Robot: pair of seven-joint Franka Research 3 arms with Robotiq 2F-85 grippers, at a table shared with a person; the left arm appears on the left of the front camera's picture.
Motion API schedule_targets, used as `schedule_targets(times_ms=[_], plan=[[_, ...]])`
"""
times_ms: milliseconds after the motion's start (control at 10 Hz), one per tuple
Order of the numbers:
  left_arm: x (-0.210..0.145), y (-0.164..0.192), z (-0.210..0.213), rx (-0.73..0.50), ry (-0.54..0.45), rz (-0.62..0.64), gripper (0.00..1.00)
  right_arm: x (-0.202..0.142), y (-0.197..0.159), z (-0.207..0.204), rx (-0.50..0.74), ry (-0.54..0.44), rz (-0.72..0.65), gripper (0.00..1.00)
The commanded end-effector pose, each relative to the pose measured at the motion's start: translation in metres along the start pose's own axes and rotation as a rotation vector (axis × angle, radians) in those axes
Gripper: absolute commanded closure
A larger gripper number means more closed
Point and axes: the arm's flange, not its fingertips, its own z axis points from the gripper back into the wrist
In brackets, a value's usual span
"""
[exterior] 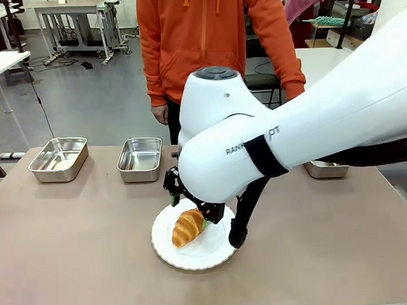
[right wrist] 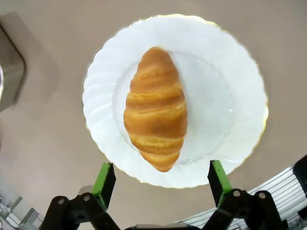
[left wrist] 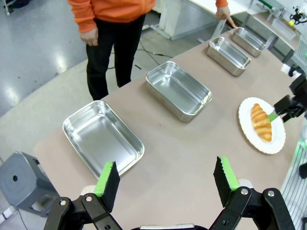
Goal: Place the bread in the container.
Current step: Place the Butter Roll into the Airtight Container indicated by the human.
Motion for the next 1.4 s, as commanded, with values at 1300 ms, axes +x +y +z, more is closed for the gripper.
schedule_targets(times_ms=[1300], plan=[[0.000,0.000,0.001,-0.003,-0.014,0.001,0.00,0.009,0.037,-0.058,-0.100,-0.049,0.014,0.00]])
